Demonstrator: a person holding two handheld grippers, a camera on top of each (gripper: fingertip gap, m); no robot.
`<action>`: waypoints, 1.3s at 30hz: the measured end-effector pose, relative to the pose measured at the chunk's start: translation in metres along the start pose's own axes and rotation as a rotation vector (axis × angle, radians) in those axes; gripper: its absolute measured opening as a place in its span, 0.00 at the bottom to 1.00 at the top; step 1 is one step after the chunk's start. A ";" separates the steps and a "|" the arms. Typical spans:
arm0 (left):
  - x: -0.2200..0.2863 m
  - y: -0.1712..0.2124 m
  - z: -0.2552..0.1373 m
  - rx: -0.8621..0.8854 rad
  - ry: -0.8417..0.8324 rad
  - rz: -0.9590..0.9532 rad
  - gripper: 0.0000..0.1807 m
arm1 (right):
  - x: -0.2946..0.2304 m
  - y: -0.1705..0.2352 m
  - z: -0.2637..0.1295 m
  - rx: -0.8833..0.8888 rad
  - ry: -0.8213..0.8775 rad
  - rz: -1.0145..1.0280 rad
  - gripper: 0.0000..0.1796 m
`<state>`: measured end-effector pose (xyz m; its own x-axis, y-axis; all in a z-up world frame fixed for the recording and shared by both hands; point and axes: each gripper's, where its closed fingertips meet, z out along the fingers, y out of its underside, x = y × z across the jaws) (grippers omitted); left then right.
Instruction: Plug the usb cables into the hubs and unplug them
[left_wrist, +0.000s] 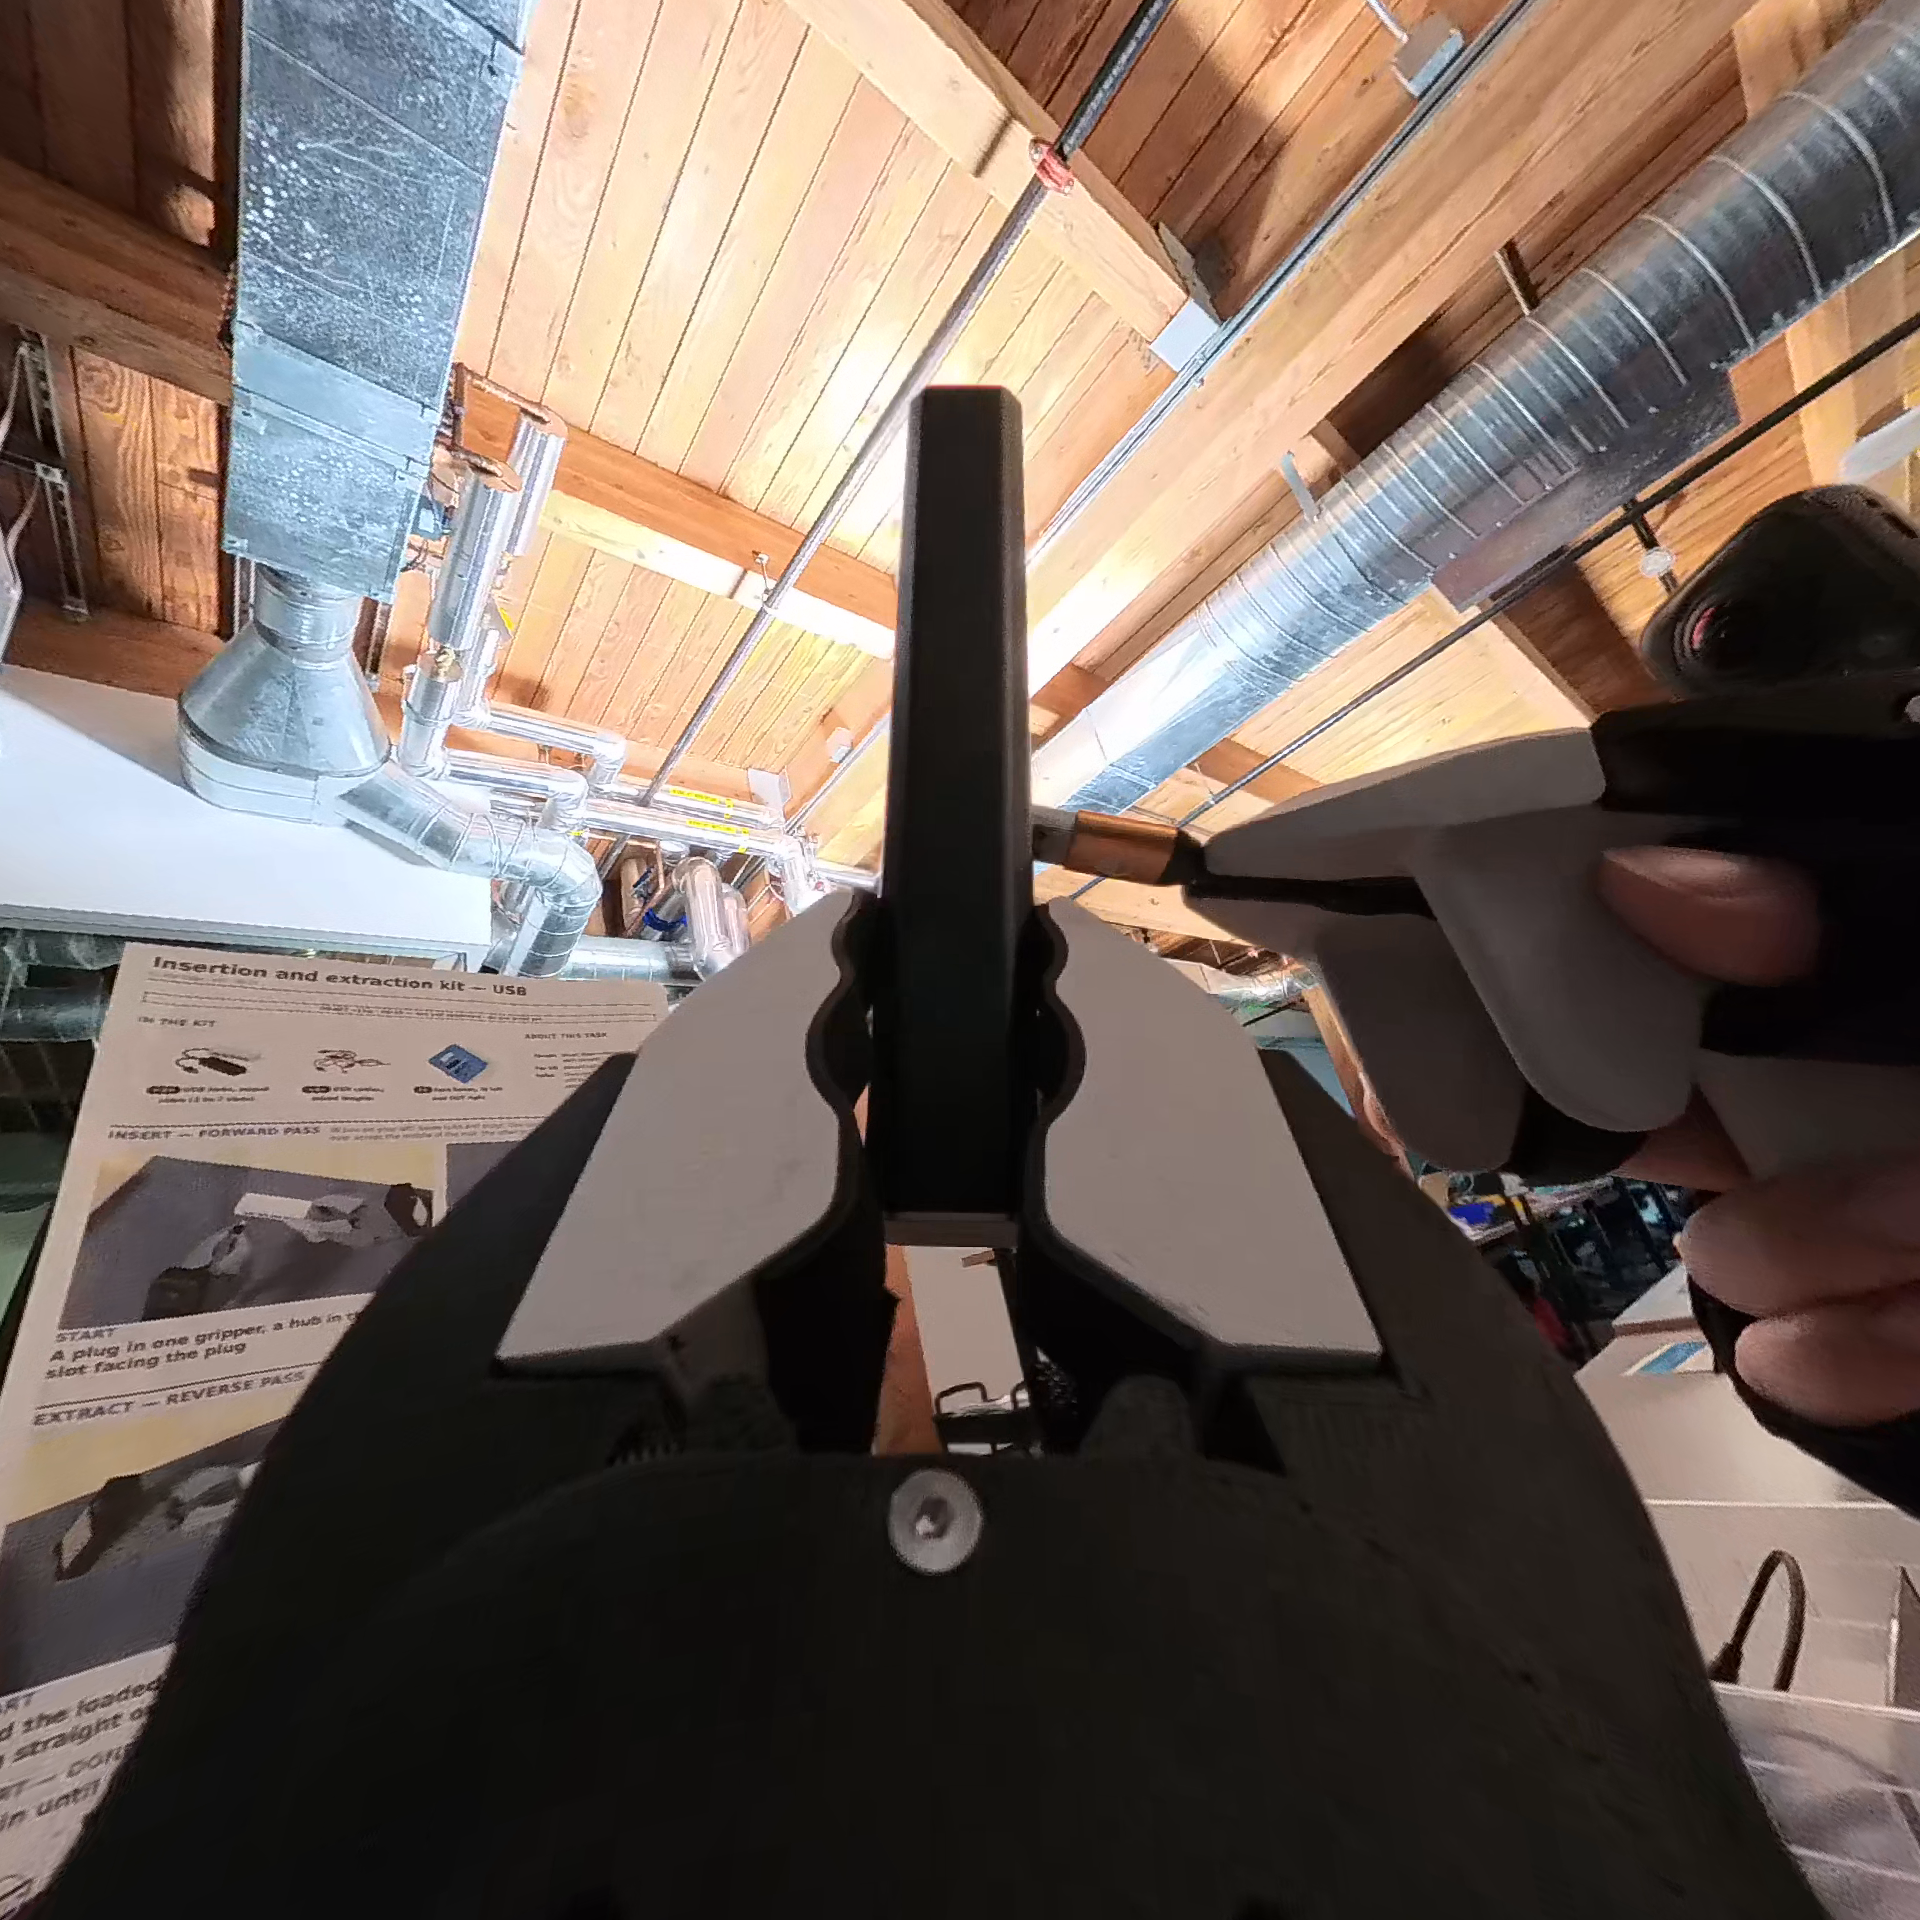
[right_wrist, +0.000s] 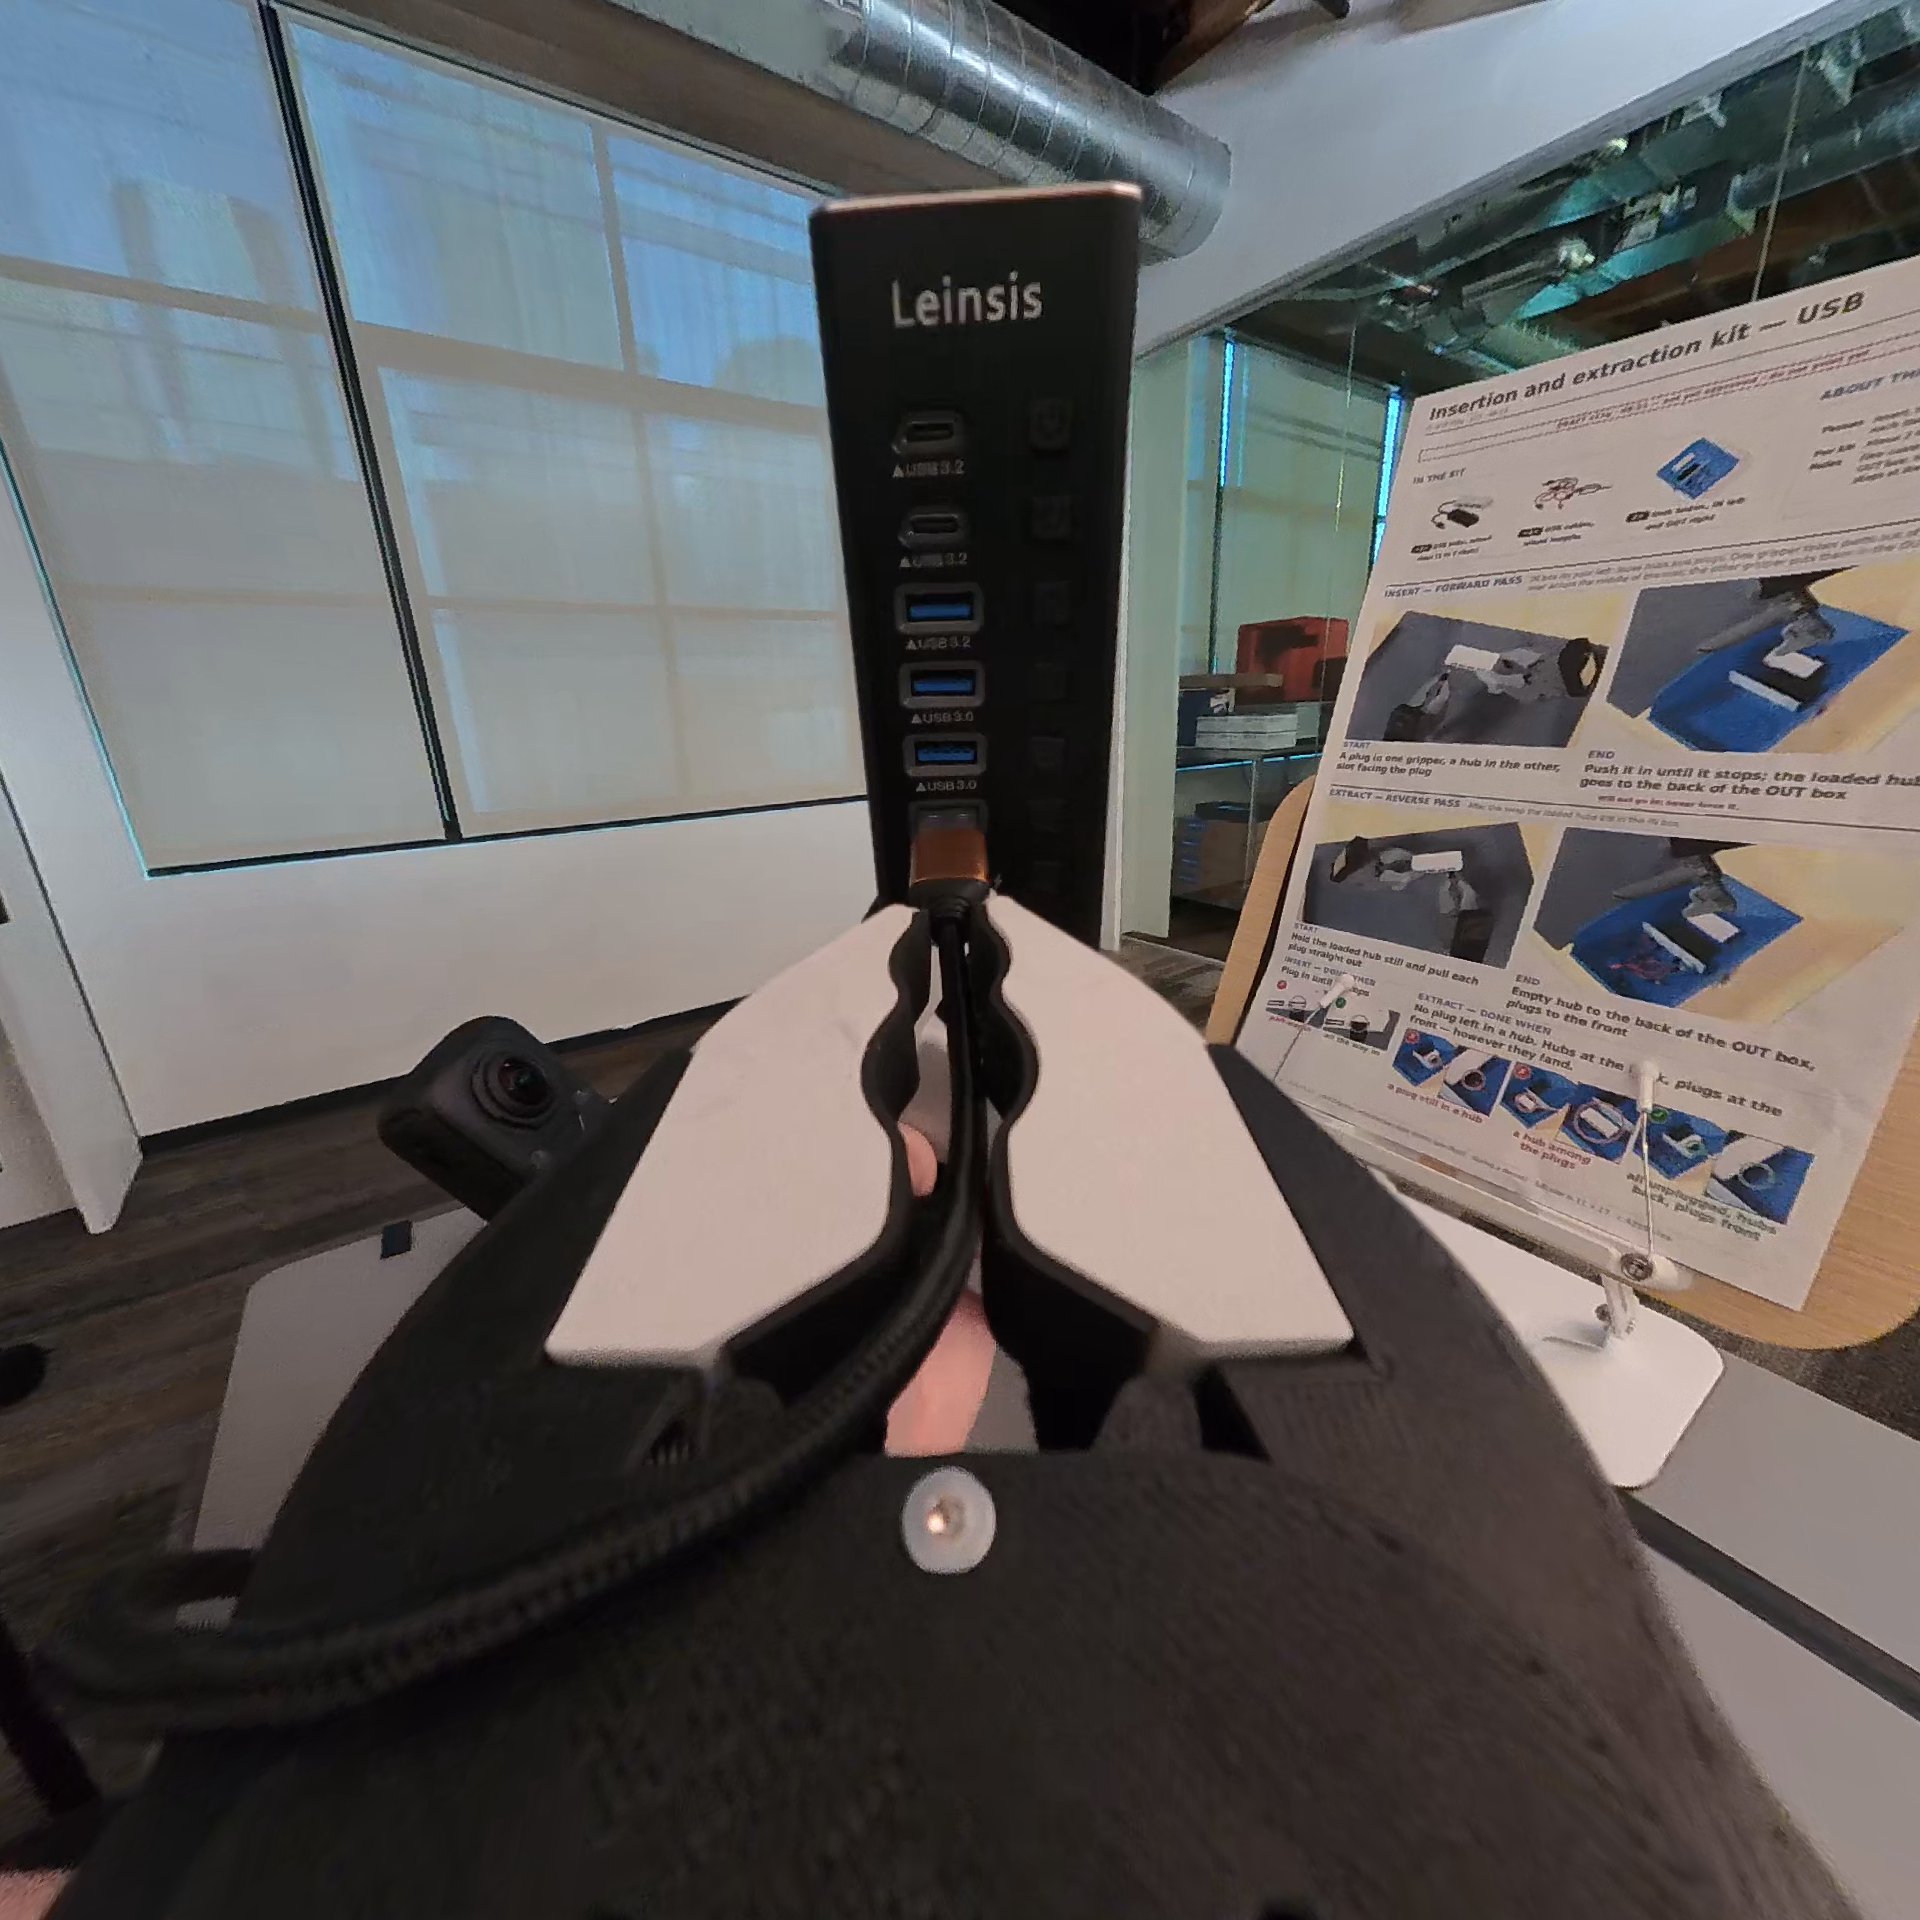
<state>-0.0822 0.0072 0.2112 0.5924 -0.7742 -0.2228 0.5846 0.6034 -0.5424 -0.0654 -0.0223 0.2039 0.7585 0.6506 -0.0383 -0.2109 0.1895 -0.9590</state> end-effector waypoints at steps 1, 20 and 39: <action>0.000 0.000 0.000 -0.001 -0.001 0.009 0.14 | 0.000 -0.001 0.000 0.007 -0.003 0.008 0.04; 0.013 0.000 0.002 -0.153 0.127 0.211 0.15 | 0.002 -0.005 -0.007 0.023 -0.049 0.069 0.04; -0.023 -0.022 -0.018 -0.036 0.230 -0.373 0.14 | 0.040 0.028 -0.018 -0.074 -0.150 -0.146 0.14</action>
<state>-0.1191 0.0085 0.2134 0.2035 -0.9627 -0.1784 0.7133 0.2706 -0.6465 -0.0299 -0.0037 0.1706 0.6760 0.7236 0.1392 -0.0558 0.2387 -0.9695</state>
